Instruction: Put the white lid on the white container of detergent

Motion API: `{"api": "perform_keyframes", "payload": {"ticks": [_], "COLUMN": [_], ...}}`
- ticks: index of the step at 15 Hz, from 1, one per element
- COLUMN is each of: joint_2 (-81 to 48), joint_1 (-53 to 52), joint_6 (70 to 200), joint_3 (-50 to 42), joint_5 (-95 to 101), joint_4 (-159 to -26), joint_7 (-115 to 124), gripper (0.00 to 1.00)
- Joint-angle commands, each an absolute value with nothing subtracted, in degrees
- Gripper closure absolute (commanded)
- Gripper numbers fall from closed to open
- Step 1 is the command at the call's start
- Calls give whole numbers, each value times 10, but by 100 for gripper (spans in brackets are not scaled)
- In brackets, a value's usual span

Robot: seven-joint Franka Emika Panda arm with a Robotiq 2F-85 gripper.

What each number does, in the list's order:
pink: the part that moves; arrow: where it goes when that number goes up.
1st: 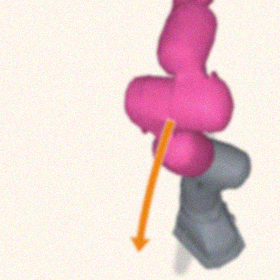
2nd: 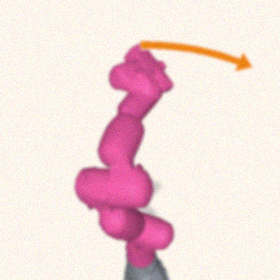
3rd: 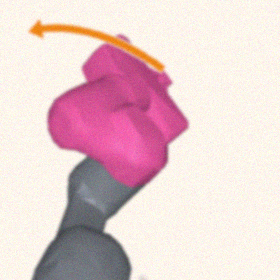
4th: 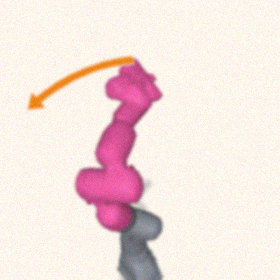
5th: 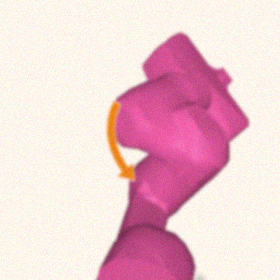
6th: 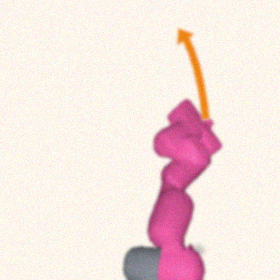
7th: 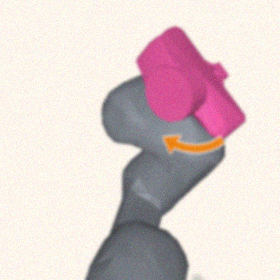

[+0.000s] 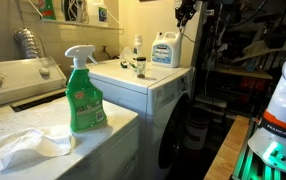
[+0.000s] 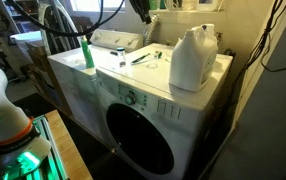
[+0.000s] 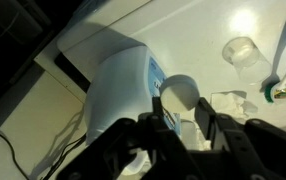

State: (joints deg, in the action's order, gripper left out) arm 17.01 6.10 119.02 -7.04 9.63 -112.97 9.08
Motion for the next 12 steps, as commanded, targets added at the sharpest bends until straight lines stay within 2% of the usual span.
{"api": "perform_keyframes", "payload": {"ticks": [1, 3, 4, 12], "joint_2": [170, 169, 169, 133], "joint_1": [70, 70, 70, 105], "joint_6": [1189, 1189, 1189, 1171], "joint_3": [-63, -62, -62, -119], "joint_5": [93, 93, 93, 52], "joint_4": [-1130, -1131, -1132, -1076], "joint_7": [88, 88, 88, 46], "gripper": [63, 63, 88, 88]}}
